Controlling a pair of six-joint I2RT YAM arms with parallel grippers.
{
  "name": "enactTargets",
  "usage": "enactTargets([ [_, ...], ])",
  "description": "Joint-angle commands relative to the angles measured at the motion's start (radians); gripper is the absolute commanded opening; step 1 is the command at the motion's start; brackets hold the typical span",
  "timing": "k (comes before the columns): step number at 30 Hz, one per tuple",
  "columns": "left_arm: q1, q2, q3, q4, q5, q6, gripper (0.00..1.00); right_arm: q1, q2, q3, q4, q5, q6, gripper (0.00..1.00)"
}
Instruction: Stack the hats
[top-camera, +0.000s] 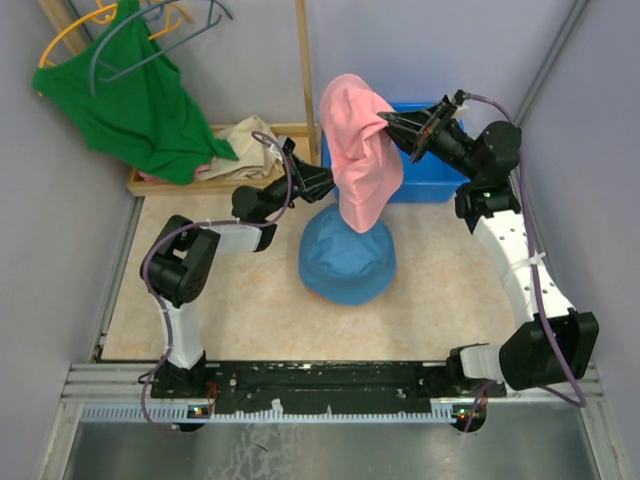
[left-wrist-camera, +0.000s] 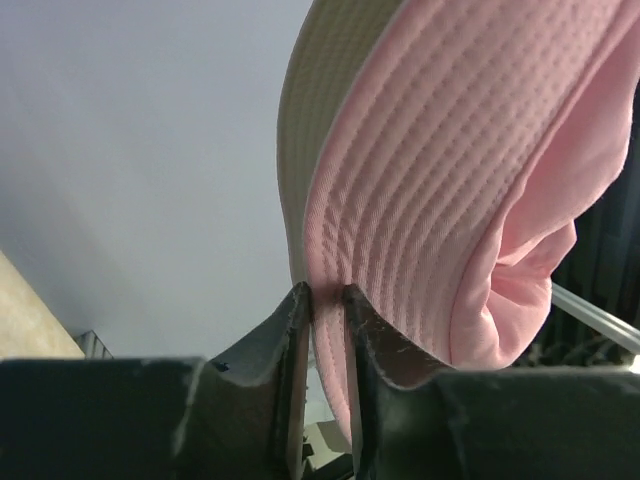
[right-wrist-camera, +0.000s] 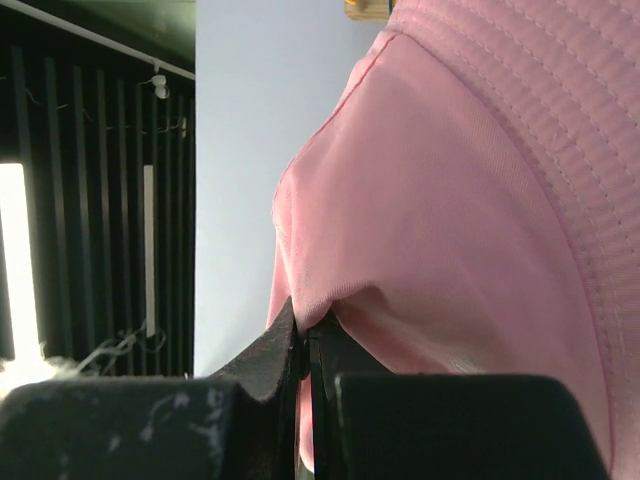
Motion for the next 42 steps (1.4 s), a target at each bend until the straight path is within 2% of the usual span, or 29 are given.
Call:
enactTargets([
  [1, -0.004, -0.046, -0.012, 0.226, -0.012, -0.017, 0.11, -0.035, -0.07, -0.012, 0.082, -0.021, 0.009, 0.0],
  [2, -0.004, -0.042, -0.008, 0.237, -0.008, -0.028, 0.01, -0.042, -0.072, -0.014, 0.082, -0.026, 0.009, 0.0],
  [3, -0.004, -0.039, -0.009, 0.243, -0.009, -0.038, 0.0, -0.049, -0.074, -0.014, 0.081, -0.032, 0.009, 0.0],
  [12, 0.009, -0.16, -0.145, 0.209, -0.007, -0.011, 0.0, -0.096, -0.101, -0.036, 0.049, -0.068, -0.004, 0.0],
  [20, 0.017, -0.315, -0.328, 0.179, 0.016, 0.026, 0.0, -0.097, -0.18, -0.059, -0.194, -0.082, -0.176, 0.0],
  [25, 0.035, -0.377, -0.445, 0.188, 0.043, 0.045, 0.0, -0.096, -0.24, -0.136, -0.241, -0.076, -0.216, 0.0],
  [31, 0.058, -0.439, -0.584, 0.203, 0.07, 0.068, 0.0, -0.092, -0.295, -0.163, -0.423, -0.07, -0.362, 0.0],
  [34, 0.081, -0.472, -0.634, 0.197, 0.088, 0.084, 0.0, -0.087, -0.326, -0.23, -0.427, -0.063, -0.37, 0.0],
  [42, 0.144, -0.606, -0.743, 0.058, 0.157, 0.169, 0.0, -0.031, -0.37, -0.311, -0.507, -0.013, -0.441, 0.0],
])
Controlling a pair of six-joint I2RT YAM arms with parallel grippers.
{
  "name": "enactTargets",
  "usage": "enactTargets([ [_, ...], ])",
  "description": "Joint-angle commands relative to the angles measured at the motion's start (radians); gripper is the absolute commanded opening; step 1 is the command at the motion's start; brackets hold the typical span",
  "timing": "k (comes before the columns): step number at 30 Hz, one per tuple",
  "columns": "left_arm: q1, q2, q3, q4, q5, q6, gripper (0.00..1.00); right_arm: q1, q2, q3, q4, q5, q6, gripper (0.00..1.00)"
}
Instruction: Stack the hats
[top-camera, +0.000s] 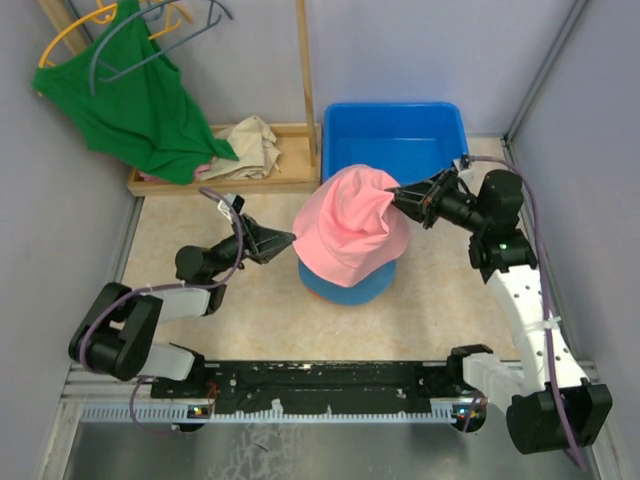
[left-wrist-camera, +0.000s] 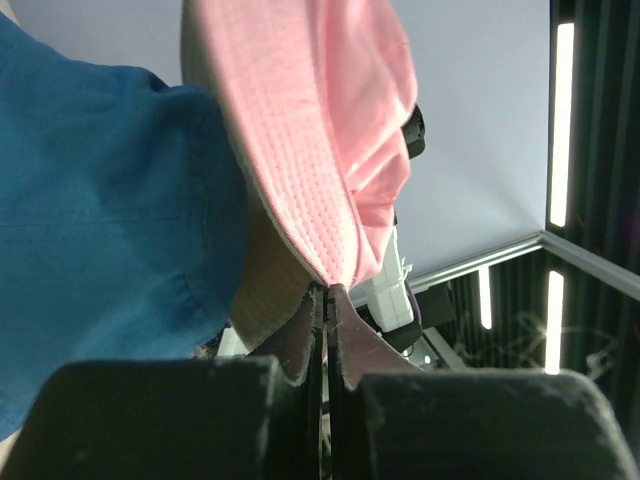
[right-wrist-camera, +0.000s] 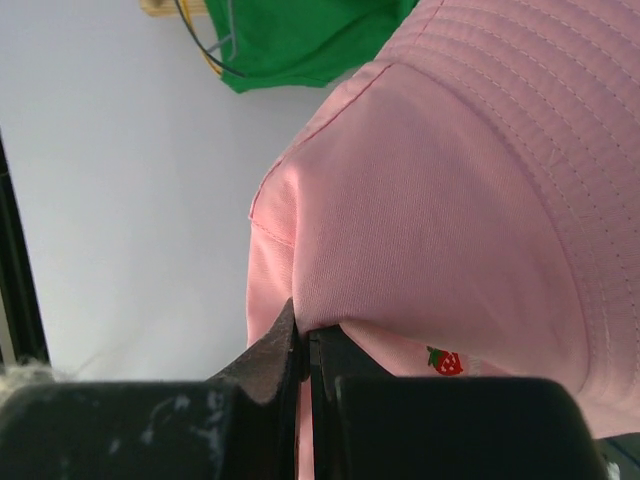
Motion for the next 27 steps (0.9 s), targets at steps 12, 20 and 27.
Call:
enactTargets([
  [12, 0.063, -0.126, -0.213, -0.023, 0.086, 0.147, 0.0, 0.111, -0.044, -0.05, -0.12, 0.1, -0.181, 0.0],
  [20, 0.073, -0.074, -0.231, -0.019, 0.108, 0.205, 0.0, 0.112, -0.034, 0.032, -0.264, 0.129, -0.314, 0.27],
  [27, 0.076, 0.092, -0.223, 0.159, 0.124, 0.157, 0.0, 0.108, 0.021, 0.289, -0.648, 0.367, -0.706, 0.65],
])
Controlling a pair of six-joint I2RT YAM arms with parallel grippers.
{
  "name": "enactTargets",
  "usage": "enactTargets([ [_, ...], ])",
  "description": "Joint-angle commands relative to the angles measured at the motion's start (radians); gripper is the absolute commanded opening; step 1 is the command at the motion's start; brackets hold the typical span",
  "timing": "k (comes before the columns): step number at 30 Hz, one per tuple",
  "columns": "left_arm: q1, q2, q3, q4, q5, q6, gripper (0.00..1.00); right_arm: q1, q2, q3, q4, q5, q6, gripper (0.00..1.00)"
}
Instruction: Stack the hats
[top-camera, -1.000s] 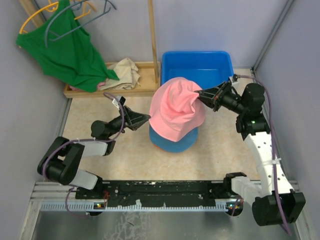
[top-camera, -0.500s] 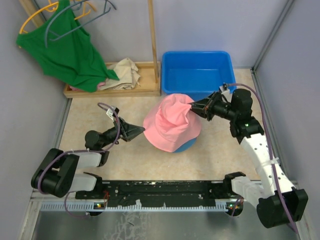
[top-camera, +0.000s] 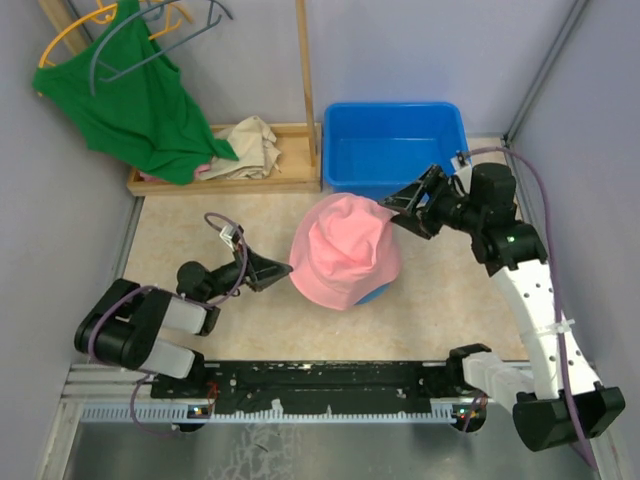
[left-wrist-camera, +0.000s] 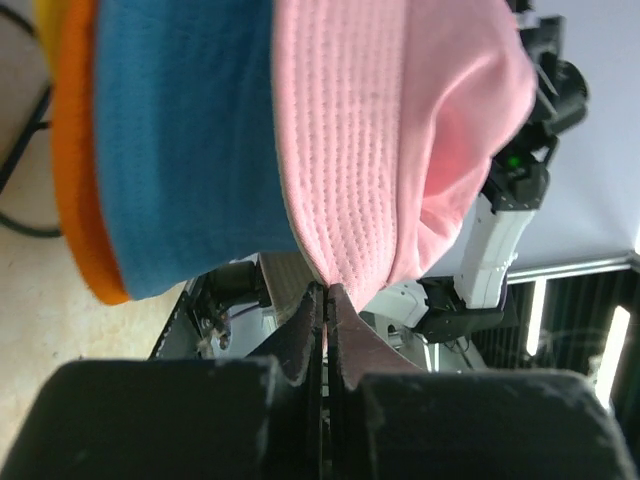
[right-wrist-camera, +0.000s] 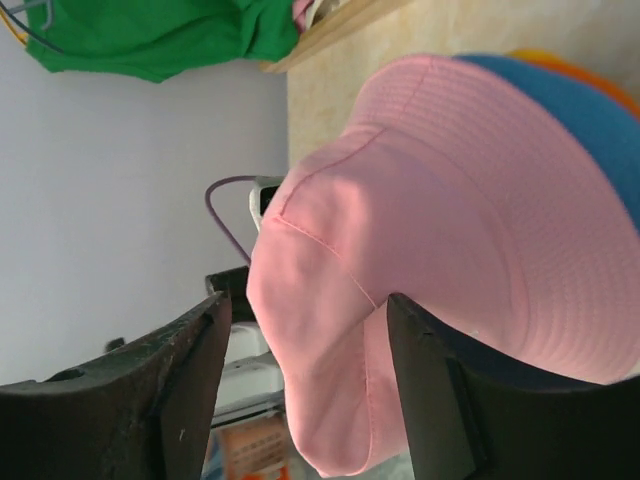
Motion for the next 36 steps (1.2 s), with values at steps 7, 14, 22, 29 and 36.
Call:
enactTargets([
  [7, 0.015, 0.193, 0.015, 0.259, 0.036, -0.051, 0.0, -0.103, -0.004, 0.024, -0.219, 0.169, -0.406, 0.69],
  [14, 0.038, 0.22, 0.055, 0.259, 0.044, -0.082, 0.0, -0.294, -0.021, -0.278, 0.142, -0.178, -0.327, 0.67],
  [22, 0.073, 0.221, 0.092, 0.246, 0.066, -0.135, 0.0, -0.352, 0.08, -0.437, 0.597, -0.372, -0.173, 0.61],
  [29, 0.114, 0.234, 0.093, 0.233, 0.085, -0.155, 0.0, -0.372, 0.24, -0.516, 0.892, -0.431, -0.072, 0.58],
  [36, 0.115, 0.274, 0.123, 0.234, 0.079, -0.177, 0.0, -0.372, 0.405, -0.599, 1.448, -0.515, 0.236, 0.54],
])
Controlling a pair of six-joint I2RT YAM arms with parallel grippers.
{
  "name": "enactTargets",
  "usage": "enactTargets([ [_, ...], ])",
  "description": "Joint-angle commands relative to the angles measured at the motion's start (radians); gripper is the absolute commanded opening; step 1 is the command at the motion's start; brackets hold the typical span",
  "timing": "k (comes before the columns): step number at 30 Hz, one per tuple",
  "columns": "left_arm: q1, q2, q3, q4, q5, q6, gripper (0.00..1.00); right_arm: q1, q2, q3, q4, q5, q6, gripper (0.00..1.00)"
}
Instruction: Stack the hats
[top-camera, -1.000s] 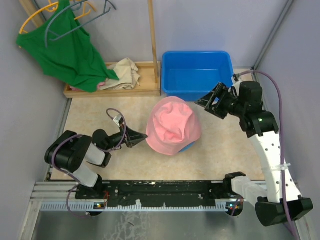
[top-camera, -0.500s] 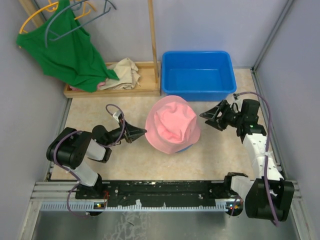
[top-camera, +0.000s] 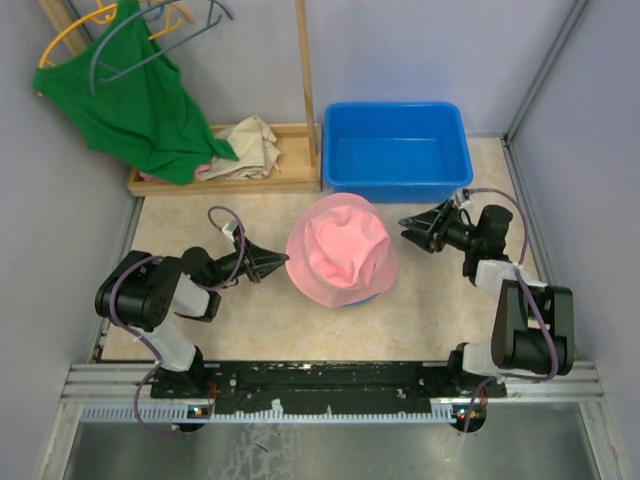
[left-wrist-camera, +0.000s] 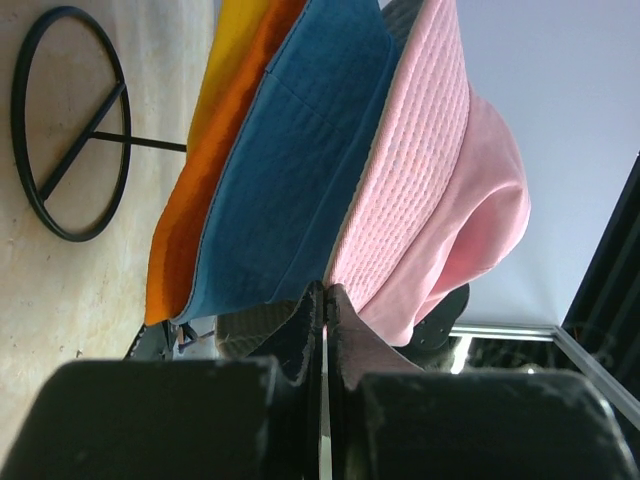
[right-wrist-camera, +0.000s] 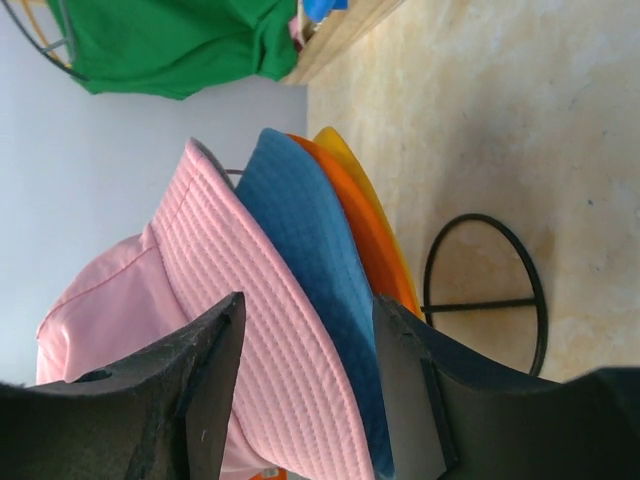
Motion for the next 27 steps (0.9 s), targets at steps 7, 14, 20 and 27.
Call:
enactTargets([
  [7, 0.008, 0.061, 0.079, 0.193, 0.01, -0.036, 0.0, 0.016, 0.328, -0.073, 1.118, -0.088, 0.595, 0.56],
  [14, 0.008, 0.062, 0.121, 0.142, 0.024, -0.029, 0.0, 0.055, 0.416, -0.05, 1.212, -0.077, 0.643, 0.55],
  [20, 0.008, 0.07, 0.147, 0.127, 0.025, -0.028, 0.0, 0.112, 0.402, -0.021, 1.099, -0.065, 0.573, 0.55],
  [27, 0.008, 0.093, 0.151, 0.138, 0.026, -0.029, 0.0, 0.125, 0.379, -0.003, 0.954, -0.068, 0.467, 0.55],
])
